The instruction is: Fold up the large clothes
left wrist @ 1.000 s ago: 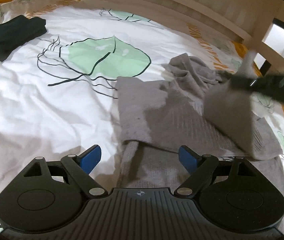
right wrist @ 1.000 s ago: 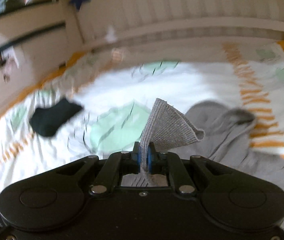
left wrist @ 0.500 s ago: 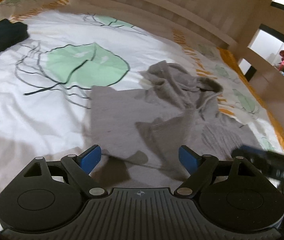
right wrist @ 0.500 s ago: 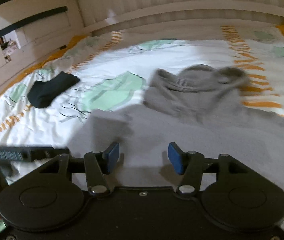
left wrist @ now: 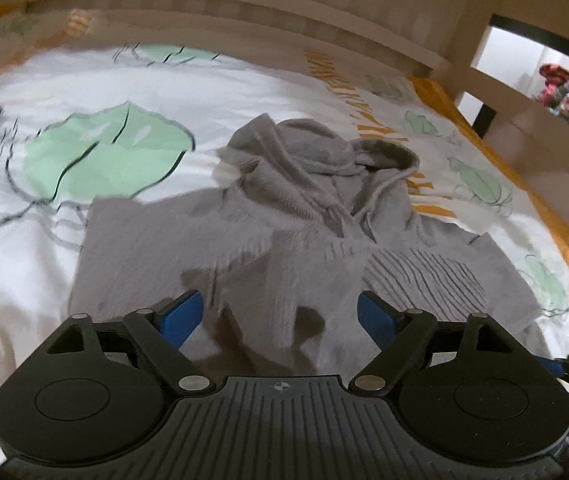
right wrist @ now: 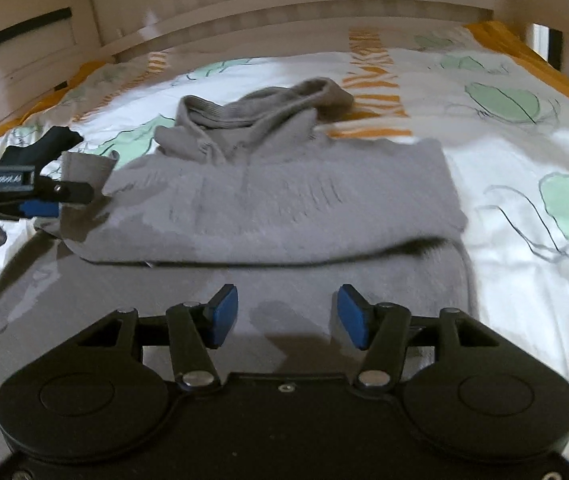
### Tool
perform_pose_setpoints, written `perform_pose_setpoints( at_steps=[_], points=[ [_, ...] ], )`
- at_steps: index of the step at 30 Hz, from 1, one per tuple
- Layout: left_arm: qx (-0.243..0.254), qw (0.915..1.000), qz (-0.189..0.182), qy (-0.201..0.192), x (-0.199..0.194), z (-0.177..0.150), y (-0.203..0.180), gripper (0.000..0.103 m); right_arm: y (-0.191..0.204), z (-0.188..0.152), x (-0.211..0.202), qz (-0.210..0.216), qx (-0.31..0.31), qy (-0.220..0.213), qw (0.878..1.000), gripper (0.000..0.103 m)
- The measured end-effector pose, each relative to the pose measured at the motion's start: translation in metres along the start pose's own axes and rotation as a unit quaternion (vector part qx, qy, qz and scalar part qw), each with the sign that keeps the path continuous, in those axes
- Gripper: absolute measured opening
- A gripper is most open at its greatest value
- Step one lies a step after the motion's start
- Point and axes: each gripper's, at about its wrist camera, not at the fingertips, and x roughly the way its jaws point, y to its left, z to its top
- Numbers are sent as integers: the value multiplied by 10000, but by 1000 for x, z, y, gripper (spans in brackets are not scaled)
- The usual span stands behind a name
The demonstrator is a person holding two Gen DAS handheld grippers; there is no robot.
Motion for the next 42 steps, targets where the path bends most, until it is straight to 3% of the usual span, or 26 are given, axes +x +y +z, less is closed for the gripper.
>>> perform_pose_setpoints(
  at_steps=[1,2,4,7,9,12,15,22,24,27,29,30,32,35,36,38,42],
  points=[
    [81,9999,-10,-85,0,2,-2,61,-1,-1,-1,4,5,-16,10000,63],
    [138,9998,-29,-173,-2,4,-3,35,-2,-2,-1,18,20,-34,10000,63],
    [42,9993,212,-295,-7,7,0,13,-3,-1,-1,45,46,-56,10000,64],
    [-285,9969,489,-542,-16,3,14,13,-5,-5,-1,43,28,-62,10000,64],
    [-432,9959,630,-486,-15,-2,25,13,-8,-7,-1,37,53,-50,10000,64],
    [-716,9945,707,-293,-12,-9,40,13,-12,-8,-1,65,155,-55,9998,64],
    [-901,9932,612,-406,-16,-8,47,13,-15,-6,-3,44,237,-109,9997,64],
    [-611,9909,343,-1147,-39,28,33,13,-40,3,1,38,611,-392,9974,65],
    [-617,9907,341,-1163,-39,33,32,13,-51,12,9,168,836,-496,9951,72],
    [-503,9922,501,-1021,-32,30,32,13,-71,21,20,402,1270,-649,9890,74],
    [-443,9936,595,-854,-26,22,32,13,-86,21,21,17,1692,-840,9820,71],
    [-445,9941,622,-771,-22,17,33,13,-94,18,21,-69,1927,-872,9773,64],
    [-480,9951,630,-595,-15,7,34,13,-106,11,18,27,2320,-852,9690,59],
    [-428,9963,688,-302,-1,-4,36,16,-97,10,8,-245,2145,-796,9732,60],
    [-333,9963,762,-202,6,-9,36,16,-92,10,4,-474,2050,-741,9748,67],
    [-187,9961,848,-121,13,-19,37,17,-89,8,-1,-868,2007,-623,9738,69],
    [39,9953,920,-291,15,-30,34,18,-77,16,-16,-948,1328,-1109,9803,69]
  ],
)
